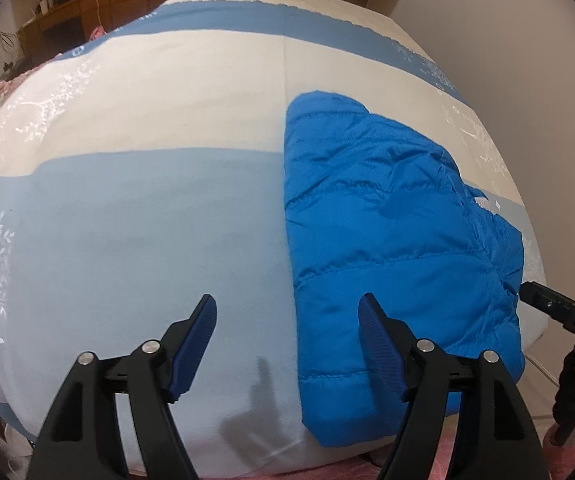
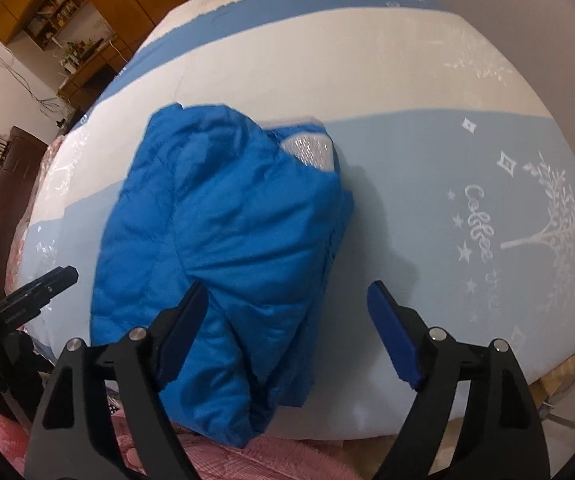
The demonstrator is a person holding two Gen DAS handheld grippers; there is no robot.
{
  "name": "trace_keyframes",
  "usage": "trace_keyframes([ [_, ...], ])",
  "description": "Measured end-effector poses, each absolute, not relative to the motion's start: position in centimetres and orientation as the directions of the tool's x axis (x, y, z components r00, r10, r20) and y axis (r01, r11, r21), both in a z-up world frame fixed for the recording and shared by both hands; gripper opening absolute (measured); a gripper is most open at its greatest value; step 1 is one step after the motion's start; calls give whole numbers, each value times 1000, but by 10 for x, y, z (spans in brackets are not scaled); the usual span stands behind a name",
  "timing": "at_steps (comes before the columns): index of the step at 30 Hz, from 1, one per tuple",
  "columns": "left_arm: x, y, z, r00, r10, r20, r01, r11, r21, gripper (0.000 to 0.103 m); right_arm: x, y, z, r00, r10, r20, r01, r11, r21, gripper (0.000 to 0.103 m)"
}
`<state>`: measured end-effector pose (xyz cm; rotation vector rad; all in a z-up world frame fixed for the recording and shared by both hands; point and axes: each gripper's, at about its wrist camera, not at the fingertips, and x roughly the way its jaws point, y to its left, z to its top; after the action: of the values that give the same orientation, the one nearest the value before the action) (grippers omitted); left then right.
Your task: Fold large clothes
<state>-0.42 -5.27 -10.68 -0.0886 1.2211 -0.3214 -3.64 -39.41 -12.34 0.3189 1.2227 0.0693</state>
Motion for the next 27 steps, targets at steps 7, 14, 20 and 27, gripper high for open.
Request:
trace_keyframes([
  [7,3,-79,-125,254,-327,-910,247,932,-266,78,-27,-395,-157,275,321,-906,131,922,366,92],
  [14,21,-86,-148,181,-430,-884,241,891,-384,90,-17,-410,-194,226,444,-867,182,855,485,100],
  [20,32,-102,-163,138,-477,-868,246,865,-436,94,-13,-412,-208,224,477,-850,186,835,518,101],
  [27,29,-109,-156,161,-457,-875,271,873,-406,76,-21,-409,-199,251,519,-817,149,813,563,61],
])
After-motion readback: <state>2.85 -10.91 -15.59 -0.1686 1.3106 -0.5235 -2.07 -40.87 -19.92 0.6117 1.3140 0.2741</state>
